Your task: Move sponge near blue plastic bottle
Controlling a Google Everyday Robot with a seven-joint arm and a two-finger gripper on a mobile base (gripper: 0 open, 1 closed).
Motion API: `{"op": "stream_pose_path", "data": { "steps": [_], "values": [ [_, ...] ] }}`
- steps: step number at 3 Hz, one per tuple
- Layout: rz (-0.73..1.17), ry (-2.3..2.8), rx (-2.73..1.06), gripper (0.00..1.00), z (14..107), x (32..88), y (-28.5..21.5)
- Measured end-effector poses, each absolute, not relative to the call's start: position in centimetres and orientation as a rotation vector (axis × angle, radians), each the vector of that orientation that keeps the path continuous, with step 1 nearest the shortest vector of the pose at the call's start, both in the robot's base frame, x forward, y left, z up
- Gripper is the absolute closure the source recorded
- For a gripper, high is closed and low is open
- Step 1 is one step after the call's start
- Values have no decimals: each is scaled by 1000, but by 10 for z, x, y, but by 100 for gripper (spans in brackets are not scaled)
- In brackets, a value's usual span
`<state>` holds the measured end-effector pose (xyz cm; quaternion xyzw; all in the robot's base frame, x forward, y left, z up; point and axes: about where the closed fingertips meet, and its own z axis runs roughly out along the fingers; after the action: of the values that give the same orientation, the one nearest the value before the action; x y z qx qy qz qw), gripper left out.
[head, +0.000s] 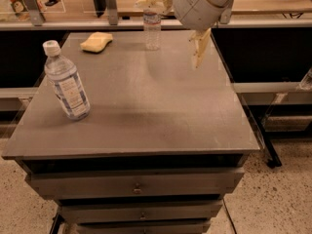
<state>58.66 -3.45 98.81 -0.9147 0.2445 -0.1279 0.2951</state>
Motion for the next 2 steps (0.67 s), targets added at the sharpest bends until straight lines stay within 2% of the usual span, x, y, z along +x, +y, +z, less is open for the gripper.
{"op": "stream_pose_path", "data": {
  "steps": [2],
  "values": [
    [-334, 736, -2206, 0, 981, 630, 7]
  ]
}}
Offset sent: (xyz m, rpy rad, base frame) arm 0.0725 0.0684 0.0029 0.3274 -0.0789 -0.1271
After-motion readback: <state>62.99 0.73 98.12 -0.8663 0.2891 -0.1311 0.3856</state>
